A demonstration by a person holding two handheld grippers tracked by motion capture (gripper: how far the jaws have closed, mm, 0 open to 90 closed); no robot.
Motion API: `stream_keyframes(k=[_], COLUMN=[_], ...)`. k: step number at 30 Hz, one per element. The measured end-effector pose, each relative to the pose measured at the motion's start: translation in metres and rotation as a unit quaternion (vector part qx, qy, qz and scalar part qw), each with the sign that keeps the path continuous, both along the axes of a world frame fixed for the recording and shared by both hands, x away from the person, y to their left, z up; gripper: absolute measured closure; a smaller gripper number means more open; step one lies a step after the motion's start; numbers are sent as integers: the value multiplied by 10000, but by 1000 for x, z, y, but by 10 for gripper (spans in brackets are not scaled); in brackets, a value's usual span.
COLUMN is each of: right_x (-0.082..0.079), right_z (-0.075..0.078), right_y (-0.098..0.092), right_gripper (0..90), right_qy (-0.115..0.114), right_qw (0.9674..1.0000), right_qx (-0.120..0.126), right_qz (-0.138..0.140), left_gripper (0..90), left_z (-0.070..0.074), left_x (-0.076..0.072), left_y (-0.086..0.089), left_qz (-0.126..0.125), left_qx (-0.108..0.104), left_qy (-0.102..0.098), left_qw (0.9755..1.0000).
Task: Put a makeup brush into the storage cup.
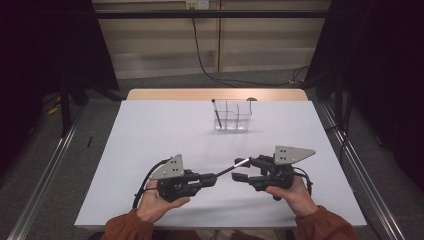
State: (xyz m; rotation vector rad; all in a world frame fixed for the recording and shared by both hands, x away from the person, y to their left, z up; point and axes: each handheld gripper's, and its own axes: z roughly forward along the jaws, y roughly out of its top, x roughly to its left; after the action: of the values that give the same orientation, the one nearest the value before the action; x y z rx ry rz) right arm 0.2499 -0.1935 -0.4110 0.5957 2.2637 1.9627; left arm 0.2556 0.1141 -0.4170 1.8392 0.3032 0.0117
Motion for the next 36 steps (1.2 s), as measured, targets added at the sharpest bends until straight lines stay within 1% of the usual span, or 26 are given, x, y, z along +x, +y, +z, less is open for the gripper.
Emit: stream_keyframes(k=[4,7,9,10,11,12,14,16,21,24,26,28,29,31,34,36], right_x=[1,1,1,1,2,2,2,3,4,4,5,5,5,5,4,5], right_z=[0,0,0,-1,-1,-1,-1,-1,0,-1,-1,-1,0,0,1,1], right_y=[-1,-1,0,0,0,0,-1,-1,-1,-2,-1,-1,-1,0,1,0], right_gripper=[620,628,634,646,654,659,672,677,756,778,795,817,822,834,838,839], right_qy=[61,105,161,183,199,218,261,311,372,491,531,625,628,685,675,662], right_qw=[10000,9999,9998,9997,9997,9996,9994,9991,9986,9975,9970,9956,9956,9944,9945,9948], right_qx=[46,98,122,140,141,154,196,253,335,434,460,565,572,641,638,650], right_qz=[1,27,51,63,80,86,107,113,186,262,326,411,408,486,489,422], left_gripper=[837,837,837,837,837,837,837,837,837,837,836,832,828,819,799,716], left_z=[-3,-3,-4,-4,-5,-6,-6,-8,-9,-11,-12,-12,-13,-13,-13,-13], left_x=[0,-1,-1,-2,-2,-2,-2,-2,-2,-2,-2,-2,-2,-1,1,1], left_y=[-1,-2,-2,-2,-3,-3,-4,-5,-7,-8,-9,-9,-9,-8,-8,-8], left_qz=[-56,-54,-96,-76,-111,-97,-105,-151,-191,-239,-251,-237,-209,-202,-188,-149], left_qx=[83,109,126,156,193,184,236,260,350,386,419,432,442,459,431,447], left_qy=[-4,-24,-32,-39,-44,-28,-47,-43,-88,-114,-131,-165,-184,-196,-188,-184], left_qw=[10000,9999,9999,9998,9997,9998,9997,9995,9992,9989,9987,9986,9986,9985,9987,9987])
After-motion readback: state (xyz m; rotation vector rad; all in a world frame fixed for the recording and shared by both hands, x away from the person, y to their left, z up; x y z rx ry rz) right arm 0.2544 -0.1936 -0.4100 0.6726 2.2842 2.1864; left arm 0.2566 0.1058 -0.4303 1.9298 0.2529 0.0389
